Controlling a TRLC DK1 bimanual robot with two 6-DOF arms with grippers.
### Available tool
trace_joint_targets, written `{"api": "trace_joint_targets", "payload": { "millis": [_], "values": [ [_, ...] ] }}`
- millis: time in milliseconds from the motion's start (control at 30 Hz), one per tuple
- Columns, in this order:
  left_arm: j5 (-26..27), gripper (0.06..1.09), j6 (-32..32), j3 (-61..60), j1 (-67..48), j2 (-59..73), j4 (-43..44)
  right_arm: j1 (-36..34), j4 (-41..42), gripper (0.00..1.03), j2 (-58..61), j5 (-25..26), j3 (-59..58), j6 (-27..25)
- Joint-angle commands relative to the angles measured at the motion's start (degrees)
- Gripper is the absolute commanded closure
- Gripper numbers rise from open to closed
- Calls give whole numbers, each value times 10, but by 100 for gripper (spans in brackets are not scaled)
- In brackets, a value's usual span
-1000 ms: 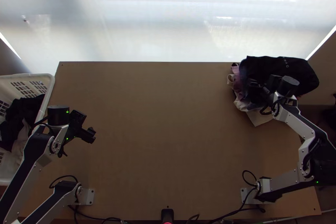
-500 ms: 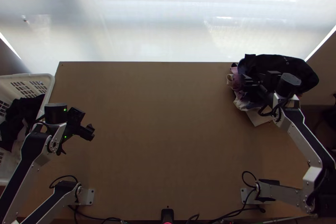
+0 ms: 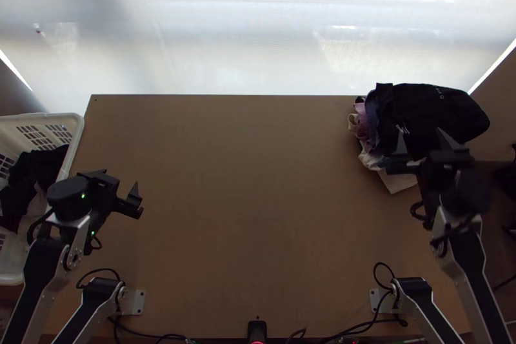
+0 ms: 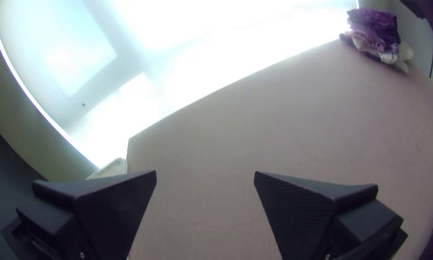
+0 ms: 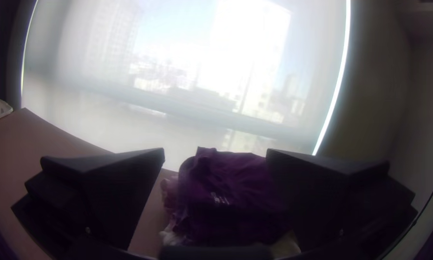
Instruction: Fold the t-shirt
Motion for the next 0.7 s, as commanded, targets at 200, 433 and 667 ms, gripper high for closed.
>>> {"api": "trace_joint_targets", "payload": {
  "millis": [200, 433, 667],
  "values": [
    [51, 10, -33, -263, -56, -280, 236, 7, 4, 5, -329, 52, -252, -68],
    [62, 10, -68, -344, -75, -375, 241, 9, -81, 5, -416, 55, -295, -85],
    [75, 10, -88, -346, -96, -374, 197, 24, -152, 5, -417, 51, -297, -92]
  ]
}}
